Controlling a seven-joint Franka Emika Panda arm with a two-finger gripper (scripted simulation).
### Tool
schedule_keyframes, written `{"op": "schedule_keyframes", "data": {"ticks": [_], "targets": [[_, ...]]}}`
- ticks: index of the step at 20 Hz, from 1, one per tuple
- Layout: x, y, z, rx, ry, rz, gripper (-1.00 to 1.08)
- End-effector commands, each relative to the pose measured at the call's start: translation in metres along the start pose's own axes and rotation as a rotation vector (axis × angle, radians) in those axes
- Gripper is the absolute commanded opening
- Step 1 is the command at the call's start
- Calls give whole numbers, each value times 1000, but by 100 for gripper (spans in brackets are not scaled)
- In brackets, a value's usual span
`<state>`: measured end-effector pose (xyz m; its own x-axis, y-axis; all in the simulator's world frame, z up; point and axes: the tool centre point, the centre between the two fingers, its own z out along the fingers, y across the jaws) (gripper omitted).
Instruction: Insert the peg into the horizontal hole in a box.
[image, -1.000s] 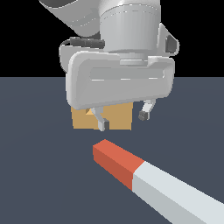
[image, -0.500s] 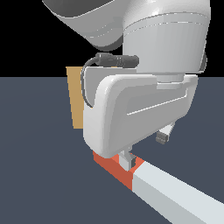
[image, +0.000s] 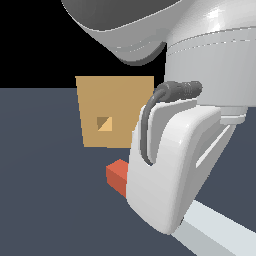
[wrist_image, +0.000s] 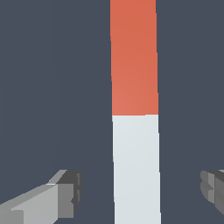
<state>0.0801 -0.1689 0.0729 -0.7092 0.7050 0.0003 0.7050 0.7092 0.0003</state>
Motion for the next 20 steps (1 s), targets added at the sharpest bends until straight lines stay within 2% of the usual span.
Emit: {"op": "schedule_keyframes", "data": {"ticks": [1,10,20], "targets": [[-4,1,2,0,0,-14,100],[-6,1,6,0,0,-20,100],[-5,1,49,0,0,-22,100]]}}
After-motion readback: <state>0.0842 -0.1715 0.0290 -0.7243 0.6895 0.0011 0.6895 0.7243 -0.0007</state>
